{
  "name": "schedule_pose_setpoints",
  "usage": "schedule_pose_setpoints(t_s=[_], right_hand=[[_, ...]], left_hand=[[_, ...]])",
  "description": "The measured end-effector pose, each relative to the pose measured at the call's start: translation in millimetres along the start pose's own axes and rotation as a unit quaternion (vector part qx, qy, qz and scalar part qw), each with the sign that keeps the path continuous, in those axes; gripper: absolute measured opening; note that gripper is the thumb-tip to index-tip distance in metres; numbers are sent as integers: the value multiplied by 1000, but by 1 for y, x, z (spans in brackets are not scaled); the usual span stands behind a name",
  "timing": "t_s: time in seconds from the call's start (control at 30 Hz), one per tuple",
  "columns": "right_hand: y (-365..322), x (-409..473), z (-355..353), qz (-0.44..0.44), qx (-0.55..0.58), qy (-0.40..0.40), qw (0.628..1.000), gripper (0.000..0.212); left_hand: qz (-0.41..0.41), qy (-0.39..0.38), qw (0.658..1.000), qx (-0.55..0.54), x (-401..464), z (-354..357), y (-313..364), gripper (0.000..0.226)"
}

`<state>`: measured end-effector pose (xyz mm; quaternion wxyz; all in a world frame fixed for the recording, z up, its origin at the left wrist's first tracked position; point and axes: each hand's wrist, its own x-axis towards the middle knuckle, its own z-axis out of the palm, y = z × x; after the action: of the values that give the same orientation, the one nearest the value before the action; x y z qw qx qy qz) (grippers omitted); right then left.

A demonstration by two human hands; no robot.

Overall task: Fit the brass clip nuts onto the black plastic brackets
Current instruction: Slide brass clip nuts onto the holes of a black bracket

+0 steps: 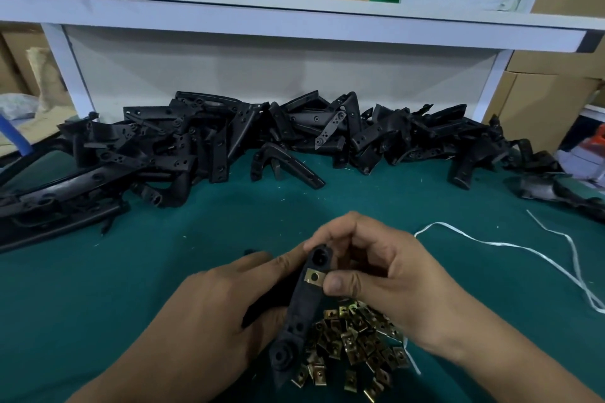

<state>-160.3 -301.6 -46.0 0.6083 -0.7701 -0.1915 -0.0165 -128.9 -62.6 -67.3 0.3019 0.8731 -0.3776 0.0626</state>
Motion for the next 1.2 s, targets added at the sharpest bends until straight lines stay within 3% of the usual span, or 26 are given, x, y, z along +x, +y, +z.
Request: schedule_pose_setpoints(t_s=[0.1,0.2,0.33,0.47,0.67,0.83,0.93,1.2], right_hand=[[3,3,8,-5,-21,73,997,28],[6,4,15,12,-98,122,988,19],[12,5,25,31,-309,53,949,10],[11,12,27,74,-363,-12,929,24],[7,3,25,65,-315,-41,946,14],[-1,3,22,57,-43,40,997,11],[-6,2,20,34,56,59,996,8],[-3,2,27,50,124,90,987,19]], left_hand=[[-8,46,999,-2,1,3,-6,68],[-71,166,981,-69,4,5,-18,69],[-137,226,962,-74,4,7,-29,60],[-148,219,963,-60,6,5,-23,63],[-150,231,957,-91,6,4,-21,52],[-125,179,975,-34,3,4,-14,79],[-88,154,984,25,2,3,-8,78],[-96,158,982,27,3,1,-2,79]])
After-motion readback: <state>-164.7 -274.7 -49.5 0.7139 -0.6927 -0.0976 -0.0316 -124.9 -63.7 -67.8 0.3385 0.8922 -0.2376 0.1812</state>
